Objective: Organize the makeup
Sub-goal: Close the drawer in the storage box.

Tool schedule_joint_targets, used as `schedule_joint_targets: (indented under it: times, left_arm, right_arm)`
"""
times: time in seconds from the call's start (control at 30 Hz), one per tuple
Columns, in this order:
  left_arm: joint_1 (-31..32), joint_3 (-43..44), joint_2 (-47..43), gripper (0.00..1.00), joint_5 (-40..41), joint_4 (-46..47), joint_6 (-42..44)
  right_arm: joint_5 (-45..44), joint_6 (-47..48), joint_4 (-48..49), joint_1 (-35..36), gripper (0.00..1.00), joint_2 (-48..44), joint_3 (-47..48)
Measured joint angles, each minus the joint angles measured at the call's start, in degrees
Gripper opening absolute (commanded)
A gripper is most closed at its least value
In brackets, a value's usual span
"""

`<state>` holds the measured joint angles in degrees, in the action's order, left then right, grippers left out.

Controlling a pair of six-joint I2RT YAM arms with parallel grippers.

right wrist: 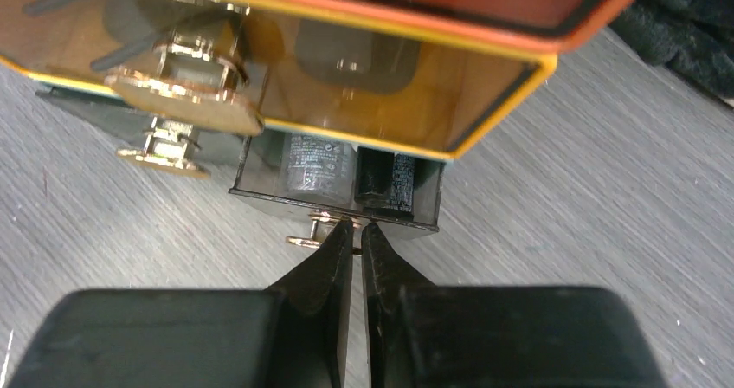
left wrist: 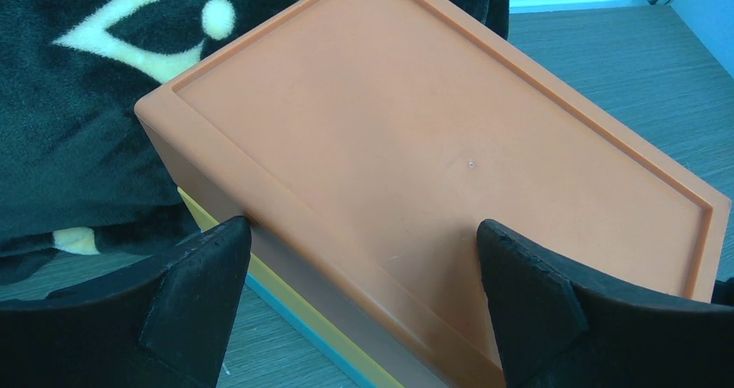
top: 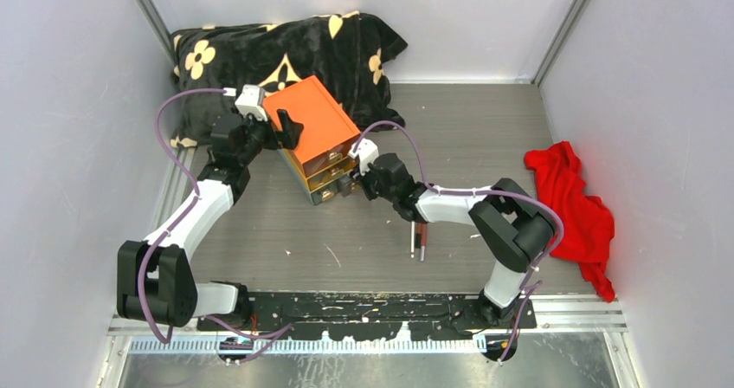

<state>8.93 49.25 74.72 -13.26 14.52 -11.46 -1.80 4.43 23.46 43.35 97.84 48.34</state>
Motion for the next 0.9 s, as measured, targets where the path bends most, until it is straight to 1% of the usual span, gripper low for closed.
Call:
schedule_joint_targets:
  times: [0.23,0.53,0.6,0.73,0.77,0.9]
  left_arm:
    - [0.02,0.00,0.04,1.00,0.00,0.00,0.07]
    - [0.02,0.00,0.04,1.00,0.00,0.00,0.09]
    - [0.02,0.00,0.04,1.00,0.00,0.00,0.09]
    - [0.02,0.02,0.07,1.00,0.00,0.00,0.09]
    - [0.02,0.00,0.04,1.00,0.00,-0.02,0.09]
    - [0.02,0.11,0.07,1.00,0.02,-0.15,0.13]
  right_arm:
    - [0.81,-0.04,3.08,-0.09,0.15,4.66,3.43]
    - [0.92,-0.02,4.39,-0.09,0.20,5.77,4.17]
    - [0.87,-0.02,4.33,-0.09,0.25,5.77,4.22]
    - [0.42,0.04,3.98,-0.09,0.37,5.55,4.15]
    - [0.11,0.02,3.76,-0.09,0.42,5.07,3.91]
    - [-0.57,-0.02,2.58,-0.07,0.54,-0.33,0.39]
